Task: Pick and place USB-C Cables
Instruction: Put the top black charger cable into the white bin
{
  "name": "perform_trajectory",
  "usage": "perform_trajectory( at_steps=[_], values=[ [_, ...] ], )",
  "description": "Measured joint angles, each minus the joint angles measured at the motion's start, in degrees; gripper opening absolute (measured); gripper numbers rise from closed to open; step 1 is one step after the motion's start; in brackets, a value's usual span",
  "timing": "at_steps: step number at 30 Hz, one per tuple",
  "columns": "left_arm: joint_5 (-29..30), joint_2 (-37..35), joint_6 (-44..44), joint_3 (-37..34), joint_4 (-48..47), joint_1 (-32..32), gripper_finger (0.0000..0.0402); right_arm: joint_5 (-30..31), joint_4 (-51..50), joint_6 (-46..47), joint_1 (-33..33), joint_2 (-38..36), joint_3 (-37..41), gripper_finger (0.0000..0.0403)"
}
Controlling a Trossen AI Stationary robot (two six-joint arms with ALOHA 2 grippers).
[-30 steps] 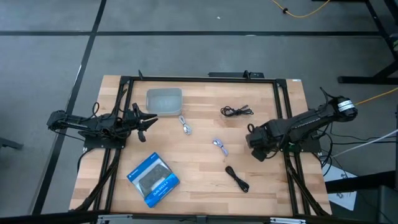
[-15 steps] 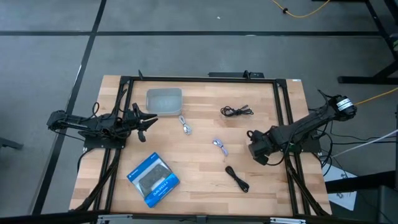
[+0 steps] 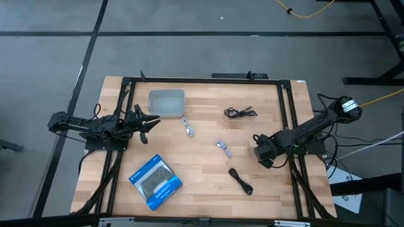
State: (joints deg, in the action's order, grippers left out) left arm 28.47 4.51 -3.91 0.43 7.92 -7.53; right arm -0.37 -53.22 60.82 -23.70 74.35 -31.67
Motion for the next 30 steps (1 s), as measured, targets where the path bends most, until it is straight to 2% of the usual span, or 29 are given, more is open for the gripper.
perform_trajectory(
  at_steps=[10, 18, 21, 24, 27, 30],
  values=[
    [0.01, 0.0, 0.01, 0.0, 0.01, 0.0, 0.0086, -0.24, 4.15, 5.11, 0.04, 0.06, 1.53, 0.0094],
    [0.0, 0.0, -0.01, 0.02, 0.0, 0.0, 0.0086, 3.23, 12.68, 26.08, 0.68, 0.02, 1.34, 0.0092],
    [0.0, 0.01, -0.03, 0.0, 0.01, 0.0, 0.0086, 3.93, 14.16, 29.32, 0.7, 0.15, 1.33, 0.0068],
    [0.0, 0.02, -0.03, 0.02, 0.0, 0.0, 0.0086, 4.35, 15.69, 30.57, 0.7, 0.15, 1.3, 0.0022],
    [0.0, 0.0, -0.03, 0.01, 0.01, 0.0, 0.0086, 9.49, 20.31, 30.42, 0.68, 0.28, 1.47, 0.001],
    [0.0, 0.02, -0.05, 0.01, 0.01, 0.0, 0.0086, 21.05, 27.97, 28.07, 0.97, 0.58, 1.76, 0.0004]
  ],
)
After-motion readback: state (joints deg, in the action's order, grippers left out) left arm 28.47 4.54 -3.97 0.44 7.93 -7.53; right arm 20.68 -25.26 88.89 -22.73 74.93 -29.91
